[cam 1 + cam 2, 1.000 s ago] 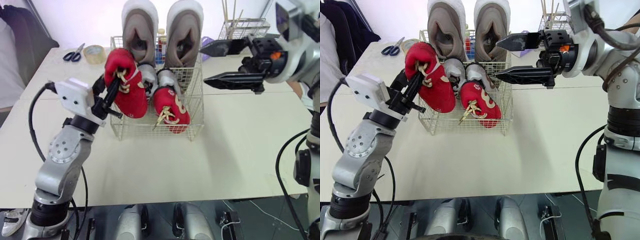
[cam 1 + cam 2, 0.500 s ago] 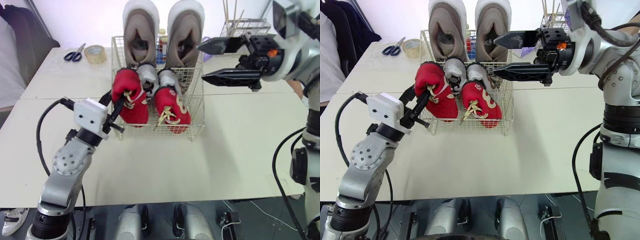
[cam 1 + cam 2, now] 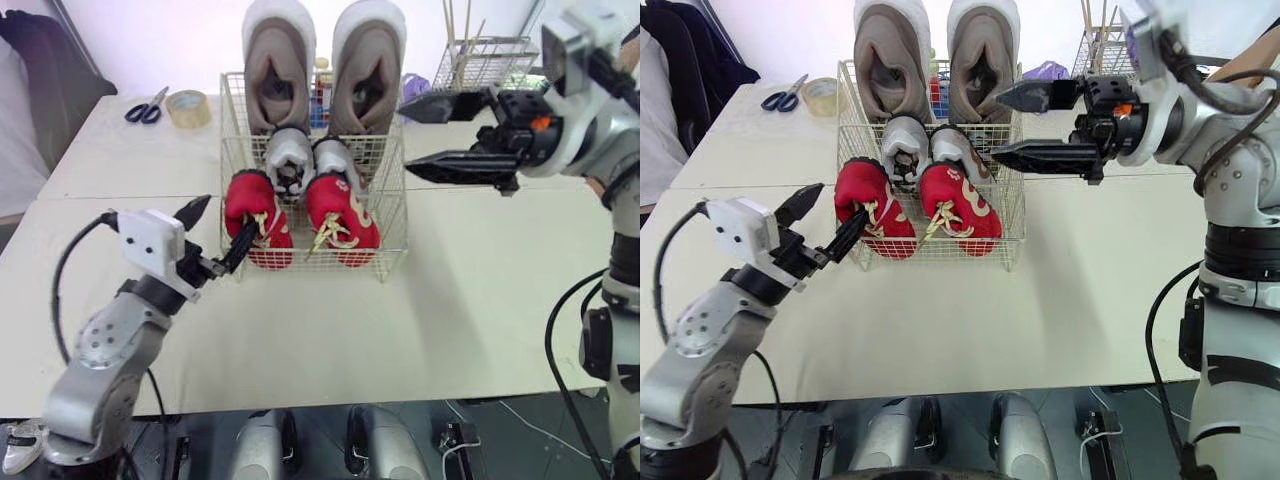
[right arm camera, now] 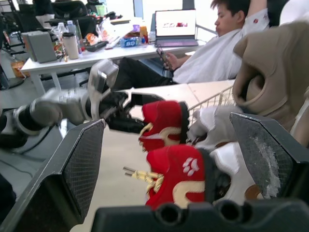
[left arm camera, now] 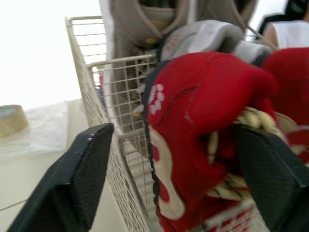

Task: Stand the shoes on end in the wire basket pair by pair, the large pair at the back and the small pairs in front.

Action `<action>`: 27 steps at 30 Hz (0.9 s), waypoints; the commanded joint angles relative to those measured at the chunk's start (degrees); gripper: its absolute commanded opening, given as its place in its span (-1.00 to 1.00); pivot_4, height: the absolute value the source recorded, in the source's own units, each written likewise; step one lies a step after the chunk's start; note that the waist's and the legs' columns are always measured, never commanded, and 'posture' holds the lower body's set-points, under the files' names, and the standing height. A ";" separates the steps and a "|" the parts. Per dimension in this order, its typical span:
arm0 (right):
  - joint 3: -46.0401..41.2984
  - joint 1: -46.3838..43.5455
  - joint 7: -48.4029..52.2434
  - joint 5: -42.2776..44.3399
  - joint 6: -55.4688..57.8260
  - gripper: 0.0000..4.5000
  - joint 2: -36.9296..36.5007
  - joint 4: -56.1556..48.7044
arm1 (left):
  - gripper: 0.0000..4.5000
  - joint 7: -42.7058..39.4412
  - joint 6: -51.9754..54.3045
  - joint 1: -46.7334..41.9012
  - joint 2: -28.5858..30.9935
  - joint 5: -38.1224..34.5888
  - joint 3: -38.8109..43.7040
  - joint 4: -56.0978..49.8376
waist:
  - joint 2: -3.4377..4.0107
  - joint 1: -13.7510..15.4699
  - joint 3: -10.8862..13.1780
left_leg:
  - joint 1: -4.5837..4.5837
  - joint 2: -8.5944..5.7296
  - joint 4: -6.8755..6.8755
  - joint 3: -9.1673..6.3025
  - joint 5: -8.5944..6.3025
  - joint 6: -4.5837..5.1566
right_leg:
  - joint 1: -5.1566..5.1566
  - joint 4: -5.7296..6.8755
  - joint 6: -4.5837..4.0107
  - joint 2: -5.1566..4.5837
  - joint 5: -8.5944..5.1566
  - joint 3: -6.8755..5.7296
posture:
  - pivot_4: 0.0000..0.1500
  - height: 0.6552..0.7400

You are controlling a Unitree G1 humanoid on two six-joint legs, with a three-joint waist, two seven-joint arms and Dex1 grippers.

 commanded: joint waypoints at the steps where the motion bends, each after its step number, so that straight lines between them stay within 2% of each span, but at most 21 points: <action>1: -1.12 1.82 -0.62 0.57 0.37 1.00 -0.81 -2.66 | 0.69 -1.85 4.77 1.95 4.65 -11.45 8.14 -5.43 | -0.01 -0.10 0.00 | 0.00 0.00 0.00 0.00 0.01 -0.01 | 0.00 0.00 0.00 0.00 0.00 0.00 | 1.00 1.00; 2: -1.07 2.22 -0.72 0.51 0.44 1.00 -0.92 -2.92 | 0.69 -1.72 5.57 2.34 5.59 -13.58 9.41 -5.71 | 0.02 -0.08 0.01 | 0.00 0.00 0.01 -0.02 0.01 -0.02 | 0.02 0.00 0.00 -0.01 0.00 0.01 | 1.00 1.00; 5: -3.57 5.80 -2.53 -1.16 0.00 1.00 -2.95 -0.51 | 0.69 -0.18 10.00 6.94 13.13 -34.22 24.48 -3.61 | -0.10 -0.13 0.02 | 0.00 0.02 0.01 -0.09 0.04 -0.07 | 0.02 0.03 0.00 -0.01 0.00 0.01 | 1.00 1.00; 7: -6.20 7.79 -3.62 -1.98 -0.57 1.00 -4.77 3.13 | 0.69 0.10 12.63 11.32 16.53 -39.81 32.56 -1.39 | -0.08 -0.08 0.02 | -0.01 0.01 0.01 -0.13 0.04 -0.09 | 0.03 0.00 -0.01 -0.03 -0.01 -0.02 | 1.00 1.00; 9: -8.73 11.12 -4.06 -2.04 -0.18 1.00 -6.47 6.86 | 0.69 -1.28 16.35 17.08 19.20 -39.05 38.69 1.74 | -0.06 -0.01 0.02 | 0.00 -0.06 0.01 -0.12 0.04 -0.08 | 0.05 -0.03 0.00 -0.06 -0.02 -0.03 | 1.00 1.00; 12: -10.48 15.64 -4.40 -1.92 0.07 1.00 -6.95 9.08 | 0.69 -2.88 19.34 22.89 21.00 -36.63 42.13 5.14 | -0.04 -0.02 0.02 | 0.06 -0.11 0.00 -0.09 0.03 -0.06 | 0.12 -0.06 0.02 0.05 -0.04 -0.10 | 1.00 1.00; 17: -11.28 28.42 -6.60 -3.43 -1.81 1.00 -4.52 7.82 | 0.69 -10.29 19.74 32.46 16.88 -29.19 36.65 8.90 | -0.01 -0.17 -0.01 | 0.07 -0.05 -0.06 -0.08 0.02 -0.10 | 0.06 -0.07 0.02 0.12 -0.06 -0.05 | 1.00 1.00; 23: -10.48 34.63 -8.02 -4.02 -1.42 1.00 -4.69 4.27 | 0.69 -14.96 17.25 32.70 14.24 -23.45 30.58 8.54 | 0.02 0.02 -0.02 | 0.03 -0.04 -0.06 -0.05 -0.13 0.12 | -0.04 -0.06 -0.16 0.00 -0.14 0.00 | 1.00 1.00; 27: -9.28 33.96 -8.56 -5.31 -2.44 1.00 -3.79 5.34 | 0.69 -16.45 16.68 29.94 13.68 -21.27 27.22 11.31 | 0.00 0.06 -0.04 | 0.04 -0.04 -0.06 -0.09 -0.18 0.09 | -0.03 -0.07 -0.19 -0.04 -0.15 0.04 | 1.00 1.00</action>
